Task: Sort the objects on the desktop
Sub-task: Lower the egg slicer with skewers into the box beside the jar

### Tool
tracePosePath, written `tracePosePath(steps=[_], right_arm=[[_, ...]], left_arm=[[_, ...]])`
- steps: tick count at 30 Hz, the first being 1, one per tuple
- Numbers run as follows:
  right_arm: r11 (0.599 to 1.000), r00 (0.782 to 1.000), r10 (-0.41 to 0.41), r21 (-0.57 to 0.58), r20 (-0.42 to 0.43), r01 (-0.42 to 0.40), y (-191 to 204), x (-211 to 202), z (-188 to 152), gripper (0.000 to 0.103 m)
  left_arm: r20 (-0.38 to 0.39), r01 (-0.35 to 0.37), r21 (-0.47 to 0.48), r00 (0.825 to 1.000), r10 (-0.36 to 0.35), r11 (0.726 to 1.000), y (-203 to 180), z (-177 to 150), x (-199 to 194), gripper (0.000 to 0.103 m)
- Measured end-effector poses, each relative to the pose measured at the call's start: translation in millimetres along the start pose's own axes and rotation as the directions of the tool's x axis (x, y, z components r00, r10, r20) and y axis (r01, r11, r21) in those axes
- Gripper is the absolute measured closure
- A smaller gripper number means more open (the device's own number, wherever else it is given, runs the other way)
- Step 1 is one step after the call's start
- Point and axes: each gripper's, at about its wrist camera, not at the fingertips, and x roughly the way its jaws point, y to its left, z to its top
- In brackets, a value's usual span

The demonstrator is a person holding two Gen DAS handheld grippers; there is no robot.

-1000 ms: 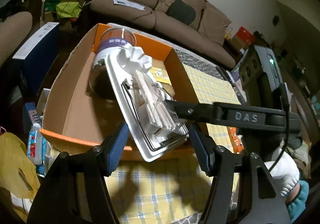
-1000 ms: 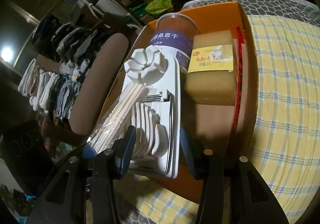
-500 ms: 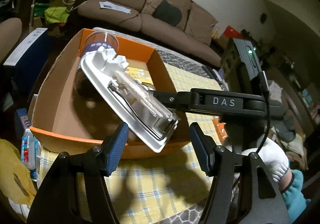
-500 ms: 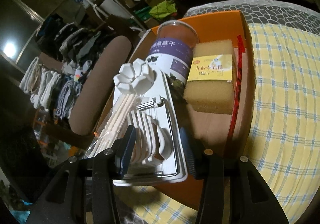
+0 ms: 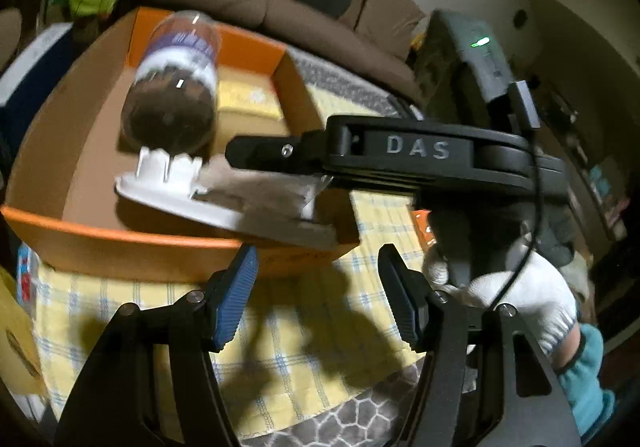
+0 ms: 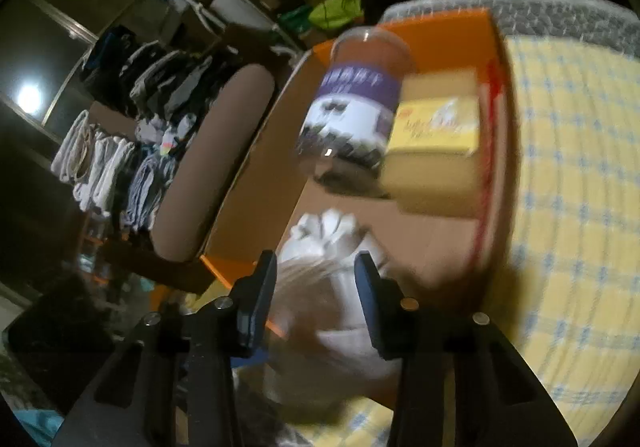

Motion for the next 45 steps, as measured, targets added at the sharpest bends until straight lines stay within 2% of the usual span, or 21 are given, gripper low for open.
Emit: tracePosePath(steps=[4,10,13,17,20,25,27,37,39,41,45], right_arm=[[1.0,1.0,-0.018,0.013,0.014,0.018,1,1,2,0.061],[0.995,0.994,-0.088,0.048,0.058,0.085,-16,-20,4,0.06],[0.994,0.992,-0.109,0.031,0.056,0.108,-16,-28,4,0.055],[0.984,0.984,-0.177,-0.03,0.031,0.178,-12,-26,-1,0.052],[0.978,0.98,-0.198,-0.059,0.015,0.199,-11,-23,-6,0.052],[0.969,0.976,-0.217,-0.121,-0.005,0.215,-4,-17,-12,0.051],[0.963,0.972,-0.234,-0.145,-0.022,0.229,-1,-11,-14,0.047],[0.964,0.968,-0.241,-0.133,-0.07,0.23,-3,-2,-15,0.047],[0.975,0.975,-0.204,-0.112,-0.093,0.193,-4,-3,-15,0.037],[0.975,0.976,-0.196,-0.121,-0.096,0.184,-1,-1,-16,0.033],[0.963,0.966,-0.243,-0.145,-0.092,0.229,5,4,-17,0.033]], left_arm=[[-0.01,0.001,-0.013,1.0,-0.001,1.0,4,0,2,0.044],[-0.014,0.007,-0.011,1.0,-0.007,1.0,7,1,2,0.044],[-0.008,0.02,-0.009,1.0,-0.02,1.0,8,6,-2,0.044],[0.057,0.001,0.016,0.998,-0.002,1.0,8,13,-20,0.044],[0.116,-0.007,-0.023,0.993,0.01,1.0,20,22,-36,0.044],[0.154,-0.008,-0.129,0.988,0.028,0.992,50,31,-46,0.044],[0.156,-0.009,-0.147,0.987,0.032,0.989,56,32,-46,0.044],[0.137,-0.017,-0.148,0.99,0.038,0.989,59,31,-40,0.044],[0.134,-0.017,-0.146,0.99,0.037,0.989,57,31,-39,0.044],[0.129,-0.018,-0.145,0.991,0.037,0.989,57,31,-36,0.044],[0.126,-0.025,-0.144,0.991,0.044,0.989,56,33,-33,0.044]])
